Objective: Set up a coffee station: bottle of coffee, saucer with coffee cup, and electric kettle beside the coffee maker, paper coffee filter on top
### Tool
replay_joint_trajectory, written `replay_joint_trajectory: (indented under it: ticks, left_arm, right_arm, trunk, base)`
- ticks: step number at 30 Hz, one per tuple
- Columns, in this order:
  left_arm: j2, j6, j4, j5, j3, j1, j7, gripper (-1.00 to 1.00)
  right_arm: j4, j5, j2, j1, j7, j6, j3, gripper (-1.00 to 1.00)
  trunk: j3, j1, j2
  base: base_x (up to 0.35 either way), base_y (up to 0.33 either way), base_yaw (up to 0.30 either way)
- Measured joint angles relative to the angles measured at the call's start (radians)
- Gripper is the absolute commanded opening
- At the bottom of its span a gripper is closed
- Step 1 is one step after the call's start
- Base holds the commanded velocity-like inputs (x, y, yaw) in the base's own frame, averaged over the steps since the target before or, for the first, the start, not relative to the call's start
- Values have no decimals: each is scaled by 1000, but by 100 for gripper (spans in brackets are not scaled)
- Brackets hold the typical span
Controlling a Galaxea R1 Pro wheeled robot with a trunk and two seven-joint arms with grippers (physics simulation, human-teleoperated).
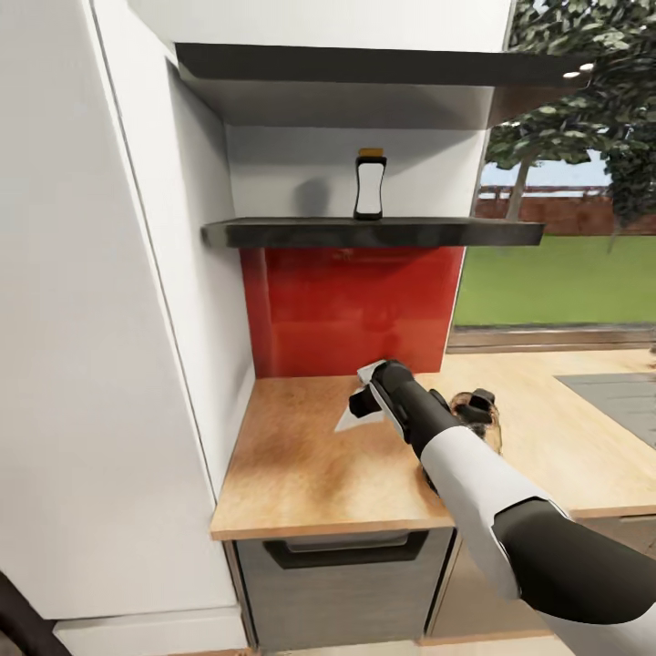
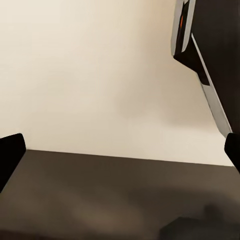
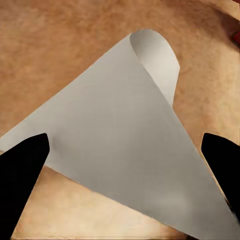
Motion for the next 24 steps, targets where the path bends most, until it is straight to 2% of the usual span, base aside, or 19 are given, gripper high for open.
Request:
replay_joint_trajectory:
  ticks: [5, 11, 16, 20, 21, 24]
  left_arm:
    - [-3, 0, -1, 0, -2, 0, 1, 100]
    - [-2, -2, -1, 2, 0, 0, 1, 100]
    - [1, -4, -2, 4, 2, 0, 1, 100]
    - [0, -6, -3, 4, 2, 0, 2, 100]
    - [0, -8, -2, 4, 2, -1, 1, 100]
    - [0, -13, -3, 4, 2, 0, 1, 100]
  right_arm:
    - [4, -1, 0, 0, 0, 0, 0, -100]
    - [15, -3, 0, 1, 3, -1, 0, -100]
    - [106, -3, 0, 23, 4, -14, -1, -100]
    - [142, -4, 0, 99, 8, -253, -2, -100]
    - [144, -4, 0, 130, 9, -343, 0, -100]
    - [152, -3, 0, 203, 10, -539, 0, -100]
  trunk:
    - [0, 0, 0]
    - [0, 0, 0]
    - [0, 0, 0]
    - [0, 0, 0]
    - [0, 0, 0]
    - [0, 0, 0]
  base:
    - [-282, 184, 0]
    - [-328, 16, 0]
    - [-335, 1, 0]
    - [-325, 0, 0]
    - [-273, 0, 0]
    - [-142, 0, 0]
